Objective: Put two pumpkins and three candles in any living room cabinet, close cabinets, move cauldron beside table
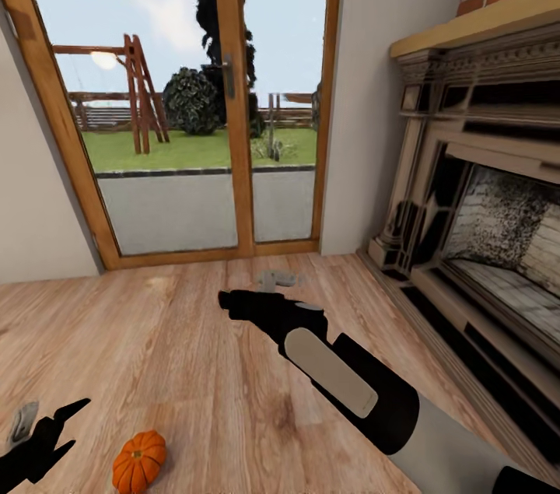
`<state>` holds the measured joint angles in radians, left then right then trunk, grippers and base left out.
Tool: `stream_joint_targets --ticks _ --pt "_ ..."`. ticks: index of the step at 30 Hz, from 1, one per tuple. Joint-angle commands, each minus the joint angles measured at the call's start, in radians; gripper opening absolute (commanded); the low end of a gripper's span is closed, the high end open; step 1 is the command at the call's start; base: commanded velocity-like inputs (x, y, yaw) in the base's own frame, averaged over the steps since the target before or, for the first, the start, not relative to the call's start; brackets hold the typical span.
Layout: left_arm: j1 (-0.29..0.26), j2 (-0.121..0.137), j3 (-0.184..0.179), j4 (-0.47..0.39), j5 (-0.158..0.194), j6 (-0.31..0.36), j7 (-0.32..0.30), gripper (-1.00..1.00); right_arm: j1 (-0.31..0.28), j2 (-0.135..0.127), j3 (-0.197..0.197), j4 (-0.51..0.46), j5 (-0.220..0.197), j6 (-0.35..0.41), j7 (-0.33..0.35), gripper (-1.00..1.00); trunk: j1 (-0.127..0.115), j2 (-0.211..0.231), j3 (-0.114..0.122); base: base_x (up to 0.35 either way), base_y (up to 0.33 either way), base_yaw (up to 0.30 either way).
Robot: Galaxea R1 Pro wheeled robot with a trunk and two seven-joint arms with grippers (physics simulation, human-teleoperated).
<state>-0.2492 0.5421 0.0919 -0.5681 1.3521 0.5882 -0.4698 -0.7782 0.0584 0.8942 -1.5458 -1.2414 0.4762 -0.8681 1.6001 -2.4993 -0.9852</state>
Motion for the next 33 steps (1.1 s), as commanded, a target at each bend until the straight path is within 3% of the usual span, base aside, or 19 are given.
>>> stream_joint_targets --ticks 1,2,6,8,22,33 --pt "0.001 0.001 -0.008 0.031 -0.014 0.005 -0.077 1.00 -0.001 -0.026 -0.002 -0.002 -0.011 -0.001 0.130 1.00 0.000 -0.001 -0.005 0.000 0.000 0.000" --pt "0.001 0.000 -0.009 0.041 -0.024 0.005 -0.094 1.00 -0.001 -0.035 -0.002 -0.002 -0.012 -0.002 0.158 1.00 0.001 -0.001 -0.009 0.000 0.000 0.000" --pt "0.002 -0.004 -0.007 0.093 -0.120 -0.004 -0.173 1.00 -0.001 -0.102 -0.002 -0.001 -0.014 -0.004 0.265 1.00 0.003 -0.002 -0.024 0.000 0.000 0.000" --pt "0.002 -0.007 -0.007 0.098 -0.135 -0.018 -0.182 1.00 -0.001 -0.111 -0.001 -0.001 -0.015 -0.006 0.277 1.00 0.003 -0.003 -0.032 0.000 0.000 0.000" --pt "0.002 -0.015 -0.009 0.108 -0.148 -0.073 -0.181 1.00 -0.001 -0.117 0.000 -0.001 -0.015 -0.006 0.285 1.00 0.010 -0.006 -0.086 0.000 0.000 0.000" --pt "0.002 -0.016 -0.009 0.109 -0.148 -0.079 -0.185 1.00 -0.001 -0.118 -0.001 -0.001 -0.016 -0.008 0.293 1.00 0.015 -0.008 -0.129 0.000 0.000 0.000"
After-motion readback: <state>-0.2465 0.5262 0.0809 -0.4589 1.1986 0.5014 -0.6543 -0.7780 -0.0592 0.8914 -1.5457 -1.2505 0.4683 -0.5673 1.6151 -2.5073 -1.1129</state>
